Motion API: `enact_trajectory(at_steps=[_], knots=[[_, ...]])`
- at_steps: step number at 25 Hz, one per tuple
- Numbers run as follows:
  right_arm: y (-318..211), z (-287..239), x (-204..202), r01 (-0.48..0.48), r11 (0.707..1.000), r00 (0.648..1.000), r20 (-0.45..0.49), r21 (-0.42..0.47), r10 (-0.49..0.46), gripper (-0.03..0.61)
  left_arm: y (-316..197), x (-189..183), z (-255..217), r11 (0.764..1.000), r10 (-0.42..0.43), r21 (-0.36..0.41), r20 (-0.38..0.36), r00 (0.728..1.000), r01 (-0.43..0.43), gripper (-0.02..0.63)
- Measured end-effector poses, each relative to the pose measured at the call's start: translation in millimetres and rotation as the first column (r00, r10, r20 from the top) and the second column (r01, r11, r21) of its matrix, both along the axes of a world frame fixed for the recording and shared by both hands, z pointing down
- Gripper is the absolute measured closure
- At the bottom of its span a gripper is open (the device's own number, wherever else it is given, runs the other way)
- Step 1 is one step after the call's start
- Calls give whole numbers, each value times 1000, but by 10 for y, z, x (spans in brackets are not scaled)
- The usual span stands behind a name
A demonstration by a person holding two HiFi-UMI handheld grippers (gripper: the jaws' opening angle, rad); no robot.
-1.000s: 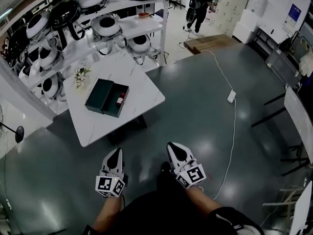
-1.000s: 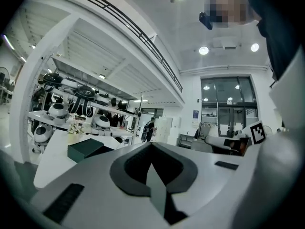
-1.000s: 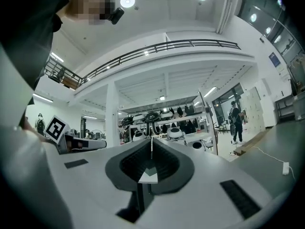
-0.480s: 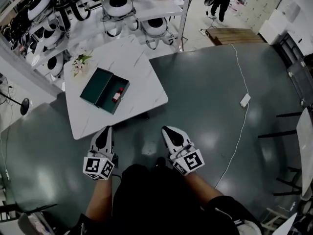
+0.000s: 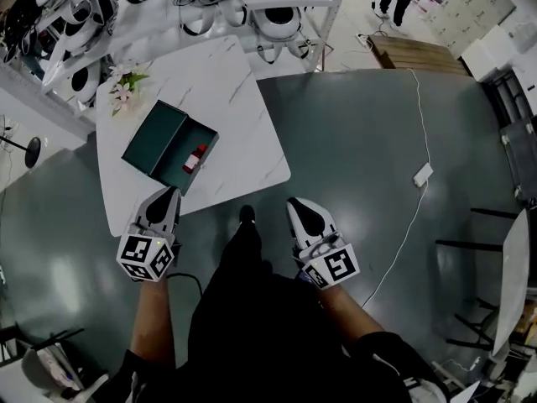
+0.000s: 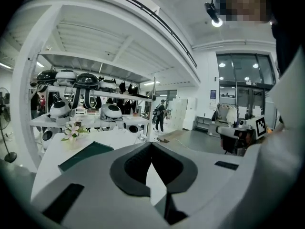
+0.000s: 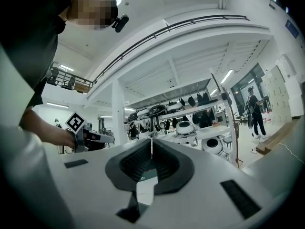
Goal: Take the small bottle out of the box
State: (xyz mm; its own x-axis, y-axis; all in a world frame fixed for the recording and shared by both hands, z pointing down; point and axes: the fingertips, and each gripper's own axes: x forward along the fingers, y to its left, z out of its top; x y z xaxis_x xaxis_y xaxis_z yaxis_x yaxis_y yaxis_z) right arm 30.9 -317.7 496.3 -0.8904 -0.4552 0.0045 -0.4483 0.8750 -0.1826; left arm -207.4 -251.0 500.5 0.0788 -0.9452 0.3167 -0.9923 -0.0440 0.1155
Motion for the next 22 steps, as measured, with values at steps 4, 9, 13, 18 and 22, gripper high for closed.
enact_trajectory(at_steps=[4, 9, 13, 18, 22], knots=[[-426, 145, -224, 19, 999, 999, -49, -27, -21, 543, -402, -259, 239, 997, 37, -69, 5, 999, -37, 600], [-958, 203, -677, 65, 997, 994, -86, -42, -68, 543, -813, -544, 655, 976, 96, -197, -3, 995, -95, 567], [-1329, 238, -984, 78, 996, 991, -102, -53, -83, 543, -1006, -695, 1101, 924, 162, -348, -25, 986, -161, 456], [-1664, 362, -1141, 53, 994, 988, -141, -91, -66, 543, -1061, -737, 1622, 810, 244, -522, -113, 963, -267, 397], [-1830, 481, -1170, 30, 992, 986, -157, -121, -49, 543, -1031, -772, 1952, 703, 284, -637, -158, 946, -318, 391]])
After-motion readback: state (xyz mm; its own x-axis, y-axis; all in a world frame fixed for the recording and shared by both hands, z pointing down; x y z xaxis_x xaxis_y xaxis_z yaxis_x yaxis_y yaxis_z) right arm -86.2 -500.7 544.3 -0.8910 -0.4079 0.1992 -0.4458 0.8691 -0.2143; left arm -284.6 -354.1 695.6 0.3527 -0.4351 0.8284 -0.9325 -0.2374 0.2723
